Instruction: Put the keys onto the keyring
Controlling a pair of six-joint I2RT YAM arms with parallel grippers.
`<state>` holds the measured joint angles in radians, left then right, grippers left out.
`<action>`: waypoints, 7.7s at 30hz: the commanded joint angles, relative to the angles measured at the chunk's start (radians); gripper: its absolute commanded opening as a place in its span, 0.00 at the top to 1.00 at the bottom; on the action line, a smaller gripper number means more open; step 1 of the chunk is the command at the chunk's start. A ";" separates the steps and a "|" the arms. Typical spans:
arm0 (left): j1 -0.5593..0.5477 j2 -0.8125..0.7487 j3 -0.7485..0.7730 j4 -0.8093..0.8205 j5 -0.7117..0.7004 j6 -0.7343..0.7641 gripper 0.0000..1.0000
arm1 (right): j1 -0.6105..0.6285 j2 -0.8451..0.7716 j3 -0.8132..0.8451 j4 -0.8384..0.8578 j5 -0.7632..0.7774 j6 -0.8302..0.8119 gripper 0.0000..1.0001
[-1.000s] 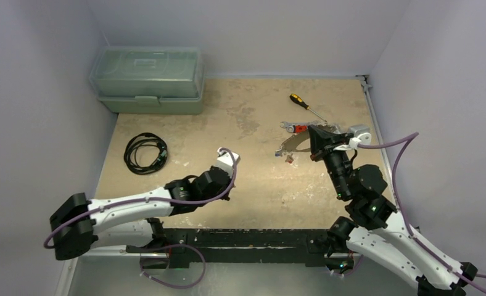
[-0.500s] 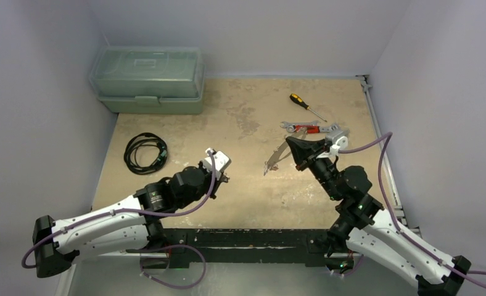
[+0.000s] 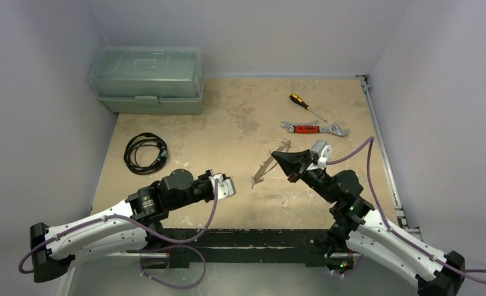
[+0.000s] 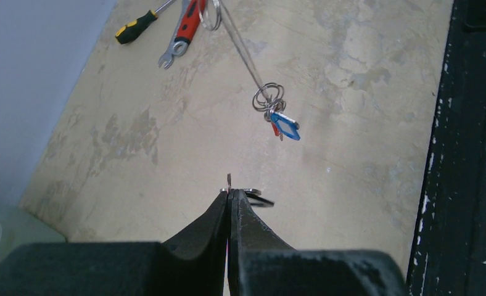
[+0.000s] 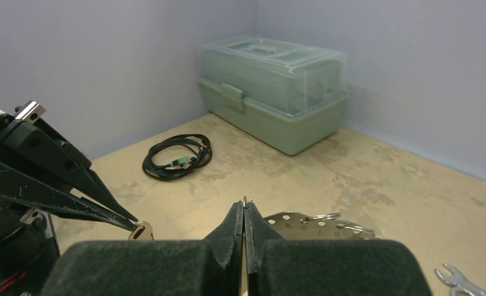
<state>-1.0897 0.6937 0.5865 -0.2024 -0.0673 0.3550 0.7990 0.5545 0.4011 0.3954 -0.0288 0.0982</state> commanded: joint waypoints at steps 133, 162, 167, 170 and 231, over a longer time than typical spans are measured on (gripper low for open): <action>0.071 -0.085 -0.037 0.112 0.719 0.366 1.00 | 0.043 0.351 -0.065 0.661 -0.833 0.112 1.00; 0.084 -0.101 -0.067 0.158 0.693 0.309 0.65 | 0.043 0.341 -0.074 0.676 -0.803 0.110 1.00; 0.087 -0.123 -0.099 0.260 0.680 0.205 0.62 | 0.043 0.330 -0.080 0.680 -0.786 0.107 1.00; 0.091 -0.139 -0.111 0.325 0.656 0.122 0.62 | 0.043 0.321 -0.090 0.699 -0.760 0.106 1.00; 0.129 0.176 -0.170 1.121 0.545 -0.643 0.78 | 0.043 0.222 -0.164 0.938 -0.440 0.222 1.00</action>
<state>-0.9623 0.8421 0.4229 0.8173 0.4553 -0.2760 0.8394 0.7803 0.2241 1.2499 -0.4812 0.3058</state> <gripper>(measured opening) 0.226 0.004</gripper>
